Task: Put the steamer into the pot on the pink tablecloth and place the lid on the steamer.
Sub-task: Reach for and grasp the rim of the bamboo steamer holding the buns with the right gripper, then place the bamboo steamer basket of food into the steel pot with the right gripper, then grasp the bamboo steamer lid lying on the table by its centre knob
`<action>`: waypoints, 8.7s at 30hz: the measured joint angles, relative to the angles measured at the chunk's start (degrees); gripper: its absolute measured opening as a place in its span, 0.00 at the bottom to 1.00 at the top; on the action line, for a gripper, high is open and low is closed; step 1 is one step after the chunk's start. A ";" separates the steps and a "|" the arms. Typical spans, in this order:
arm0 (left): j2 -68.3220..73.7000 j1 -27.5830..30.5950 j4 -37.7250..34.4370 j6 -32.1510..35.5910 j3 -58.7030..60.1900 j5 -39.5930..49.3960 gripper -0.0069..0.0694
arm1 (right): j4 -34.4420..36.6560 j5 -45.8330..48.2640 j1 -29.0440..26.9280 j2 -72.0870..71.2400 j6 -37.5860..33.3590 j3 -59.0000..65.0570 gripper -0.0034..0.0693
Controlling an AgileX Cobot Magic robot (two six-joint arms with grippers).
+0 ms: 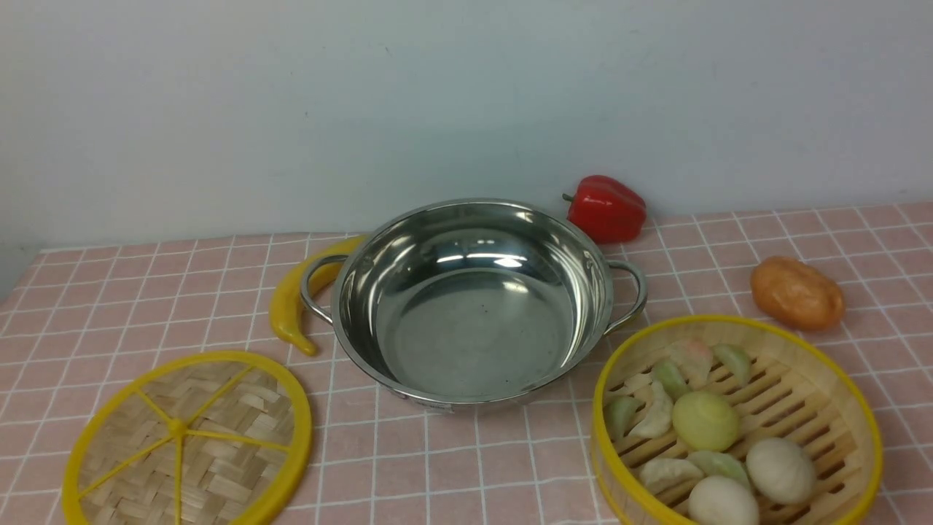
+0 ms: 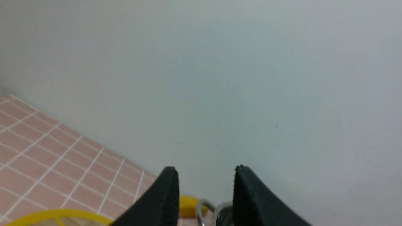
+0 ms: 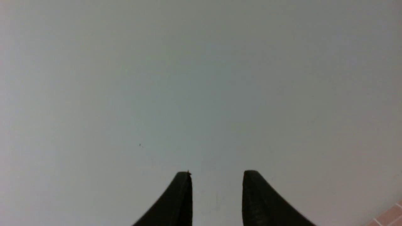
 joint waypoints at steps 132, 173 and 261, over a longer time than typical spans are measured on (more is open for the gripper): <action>63.74 0.00 42.37 -11.77 -43.58 58.27 0.41 | -17.04 82.92 27.16 141.40 -19.47 -132.45 0.12; 90.56 0.00 42.73 -11.98 -44.17 32.41 0.41 | -17.45 82.24 27.27 102.80 -24.82 -132.76 0.75; 95.77 0.00 44.93 -11.77 -57.70 52.85 0.24 | -23.60 82.52 27.27 89.57 -25.54 -115.39 0.75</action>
